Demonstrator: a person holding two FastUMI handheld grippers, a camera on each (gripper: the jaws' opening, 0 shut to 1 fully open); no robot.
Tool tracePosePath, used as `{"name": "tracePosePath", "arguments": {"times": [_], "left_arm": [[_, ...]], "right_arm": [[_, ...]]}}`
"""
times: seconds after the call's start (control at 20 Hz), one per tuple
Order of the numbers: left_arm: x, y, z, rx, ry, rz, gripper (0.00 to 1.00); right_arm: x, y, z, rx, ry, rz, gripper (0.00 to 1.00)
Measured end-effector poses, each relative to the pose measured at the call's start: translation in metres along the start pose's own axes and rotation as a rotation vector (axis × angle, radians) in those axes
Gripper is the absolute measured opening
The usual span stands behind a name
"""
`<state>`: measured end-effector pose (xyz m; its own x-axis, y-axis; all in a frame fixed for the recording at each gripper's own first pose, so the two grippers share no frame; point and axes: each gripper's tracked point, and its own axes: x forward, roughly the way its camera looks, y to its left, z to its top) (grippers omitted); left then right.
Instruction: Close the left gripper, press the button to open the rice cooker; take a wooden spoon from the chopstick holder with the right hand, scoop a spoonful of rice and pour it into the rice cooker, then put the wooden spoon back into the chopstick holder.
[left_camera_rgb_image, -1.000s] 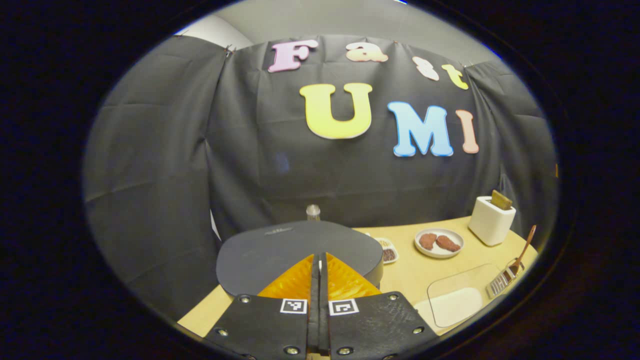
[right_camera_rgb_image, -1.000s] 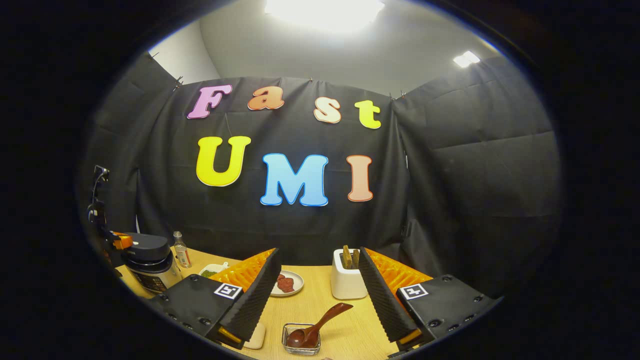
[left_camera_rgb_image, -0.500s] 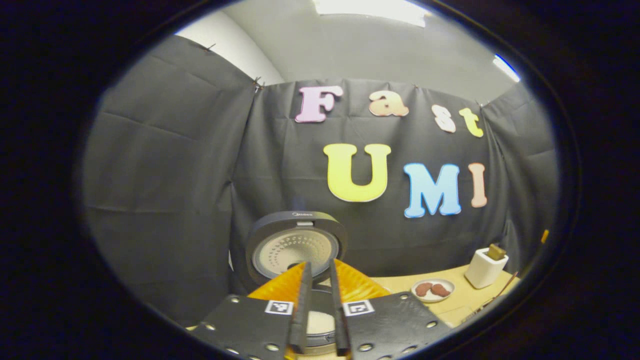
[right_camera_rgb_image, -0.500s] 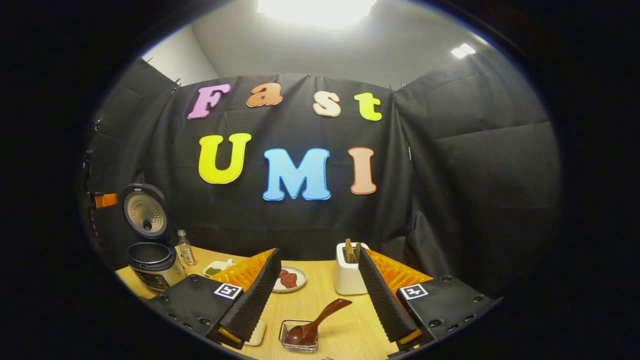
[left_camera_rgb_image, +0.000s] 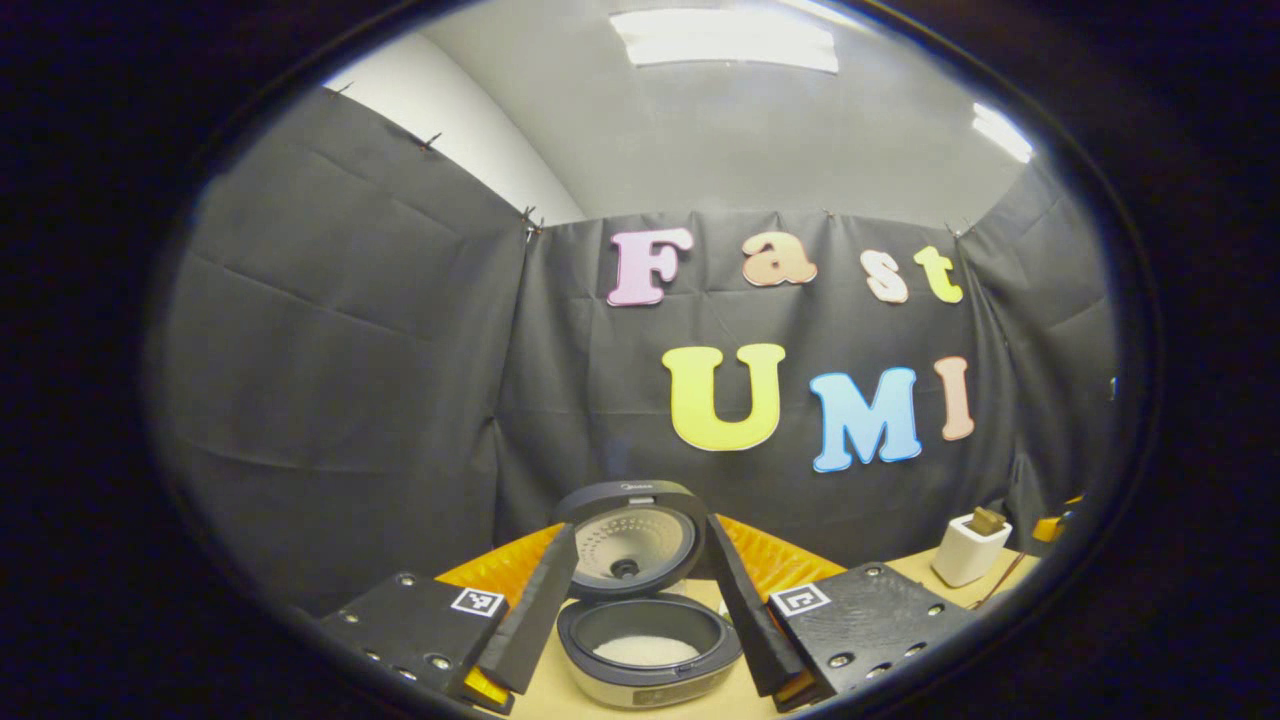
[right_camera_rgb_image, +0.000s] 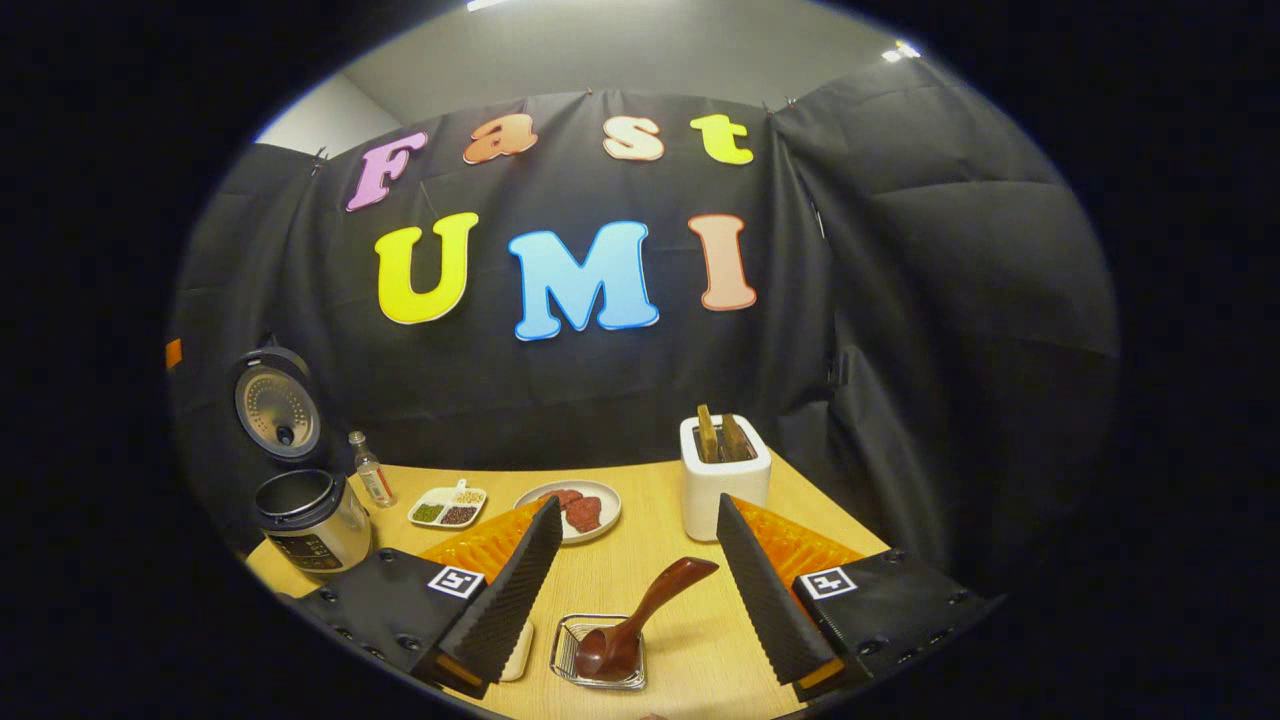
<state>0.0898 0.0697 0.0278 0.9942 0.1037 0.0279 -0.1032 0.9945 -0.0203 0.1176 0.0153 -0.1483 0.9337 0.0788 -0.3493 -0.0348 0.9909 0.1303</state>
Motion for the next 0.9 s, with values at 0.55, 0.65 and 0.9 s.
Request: {"name": "tracePosePath", "arguments": {"times": [0.55, 0.65, 0.9], "left_arm": [[-0.040, 0.030, 0.009, 0.063, 0.006, 0.085, 0.80], [-0.044, 0.034, 0.007, 0.065, 0.013, 0.097, 0.81], [-0.047, 0.041, 0.001, 0.071, 0.030, 0.114, 0.81]], "right_arm": [[0.045, -0.019, -0.085, 0.135, 0.255, -0.033, 0.96], [0.047, -0.012, -0.102, 0.176, 0.316, -0.008, 0.96], [0.046, 0.011, -0.128, 0.296, 0.414, 0.064, 0.51]]}}
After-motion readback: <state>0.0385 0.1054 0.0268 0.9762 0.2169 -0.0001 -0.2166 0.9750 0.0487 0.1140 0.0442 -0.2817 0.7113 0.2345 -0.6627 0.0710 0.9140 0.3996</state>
